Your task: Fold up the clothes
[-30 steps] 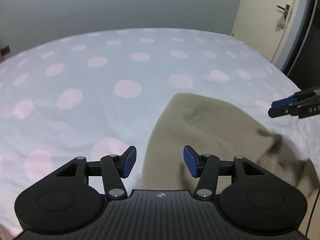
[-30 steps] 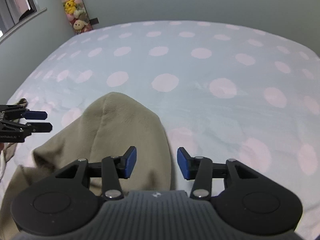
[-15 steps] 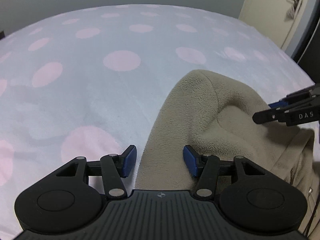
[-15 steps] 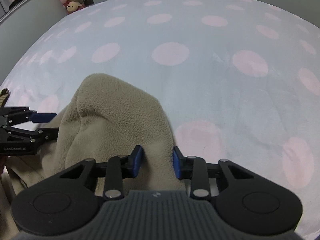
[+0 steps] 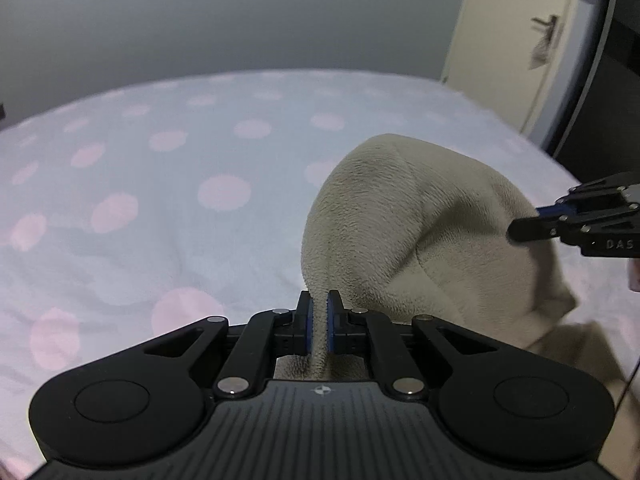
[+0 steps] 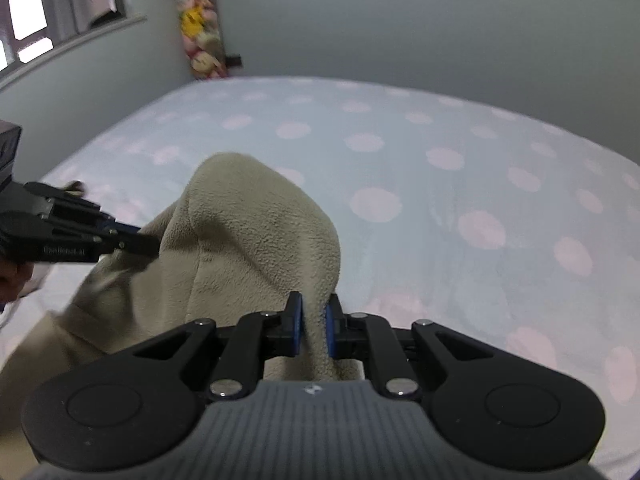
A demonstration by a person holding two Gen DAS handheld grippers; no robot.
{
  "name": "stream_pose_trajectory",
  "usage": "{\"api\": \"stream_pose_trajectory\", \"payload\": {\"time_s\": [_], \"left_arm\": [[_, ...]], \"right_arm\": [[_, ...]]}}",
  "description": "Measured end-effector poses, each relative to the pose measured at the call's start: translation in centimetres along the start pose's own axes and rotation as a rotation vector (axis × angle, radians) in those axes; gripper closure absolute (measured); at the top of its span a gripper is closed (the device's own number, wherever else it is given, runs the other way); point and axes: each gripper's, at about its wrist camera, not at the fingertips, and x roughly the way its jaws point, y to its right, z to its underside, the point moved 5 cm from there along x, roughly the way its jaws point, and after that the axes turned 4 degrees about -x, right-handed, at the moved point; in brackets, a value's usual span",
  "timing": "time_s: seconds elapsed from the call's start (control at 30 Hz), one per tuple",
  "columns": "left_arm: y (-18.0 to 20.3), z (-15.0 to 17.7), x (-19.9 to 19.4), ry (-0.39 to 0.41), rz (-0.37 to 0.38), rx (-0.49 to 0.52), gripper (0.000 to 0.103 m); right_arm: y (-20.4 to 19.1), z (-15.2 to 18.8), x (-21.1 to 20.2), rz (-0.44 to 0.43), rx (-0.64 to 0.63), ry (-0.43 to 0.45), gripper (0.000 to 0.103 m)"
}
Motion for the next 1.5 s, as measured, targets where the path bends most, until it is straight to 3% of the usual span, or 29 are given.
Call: {"api": "stream_pose_trajectory", "payload": {"time_s": [0.23,0.43,0.67,0.83,1.0,1.1,1.17,1.23,1.3,1.37,1.5], "left_arm": [[4.1,4.4,-7.2,0.054,0.05,0.095,0.098],[7.3,9.2,-10.9,0.075,0.1,0.17,0.098],[9.6,15.5,-11.7,0.029,0.104,0.236,0.098],[10.0,17.8,-10.7,0.0,0.073,0.223,0.097],[10.5,18.4,-11.7,0.024,0.056,0.229,0.091],[11.3,18.5,-12.9,0.041,0.041,0.291,0.082],[12.2,18.3,-13.5,0.048,0.041,0.345,0.077],[13.4,18.0,-14.0,0.057,0.049,0.404,0.066],[14.8,17.8,-14.4,0.07,0.058,0.472,0.059],[16.3,17.6,-14.4,0.069,0.081,0.538,0.056],[18.7,17.8,-13.6,0.055,0.095,0.694,0.053]], "right_arm": [[-3.7,5.2,-8.2,0.004,-0.09,0.066,0.09],[-7.5,11.7,-12.3,0.019,-0.187,0.092,0.091],[-10.9,19.0,-13.1,0.028,-0.28,0.036,0.091],[-12.6,22.5,-12.7,0.058,-0.269,-0.032,0.09],[-12.7,21.3,-13.7,0.08,-0.19,0.0,0.078],[-13.5,20.3,-15.5,0.1,-0.236,0.031,0.064],[-14.1,19.2,-15.9,0.107,-0.297,0.04,0.061],[-15.4,18.3,-16.8,0.106,-0.364,0.044,0.058],[-16.4,17.4,-16.9,0.109,-0.445,0.045,0.046],[-17.4,16.6,-16.7,0.098,-0.544,0.035,0.029],[-19.7,16.4,-15.6,0.083,-0.798,0.0,0.024]]}}
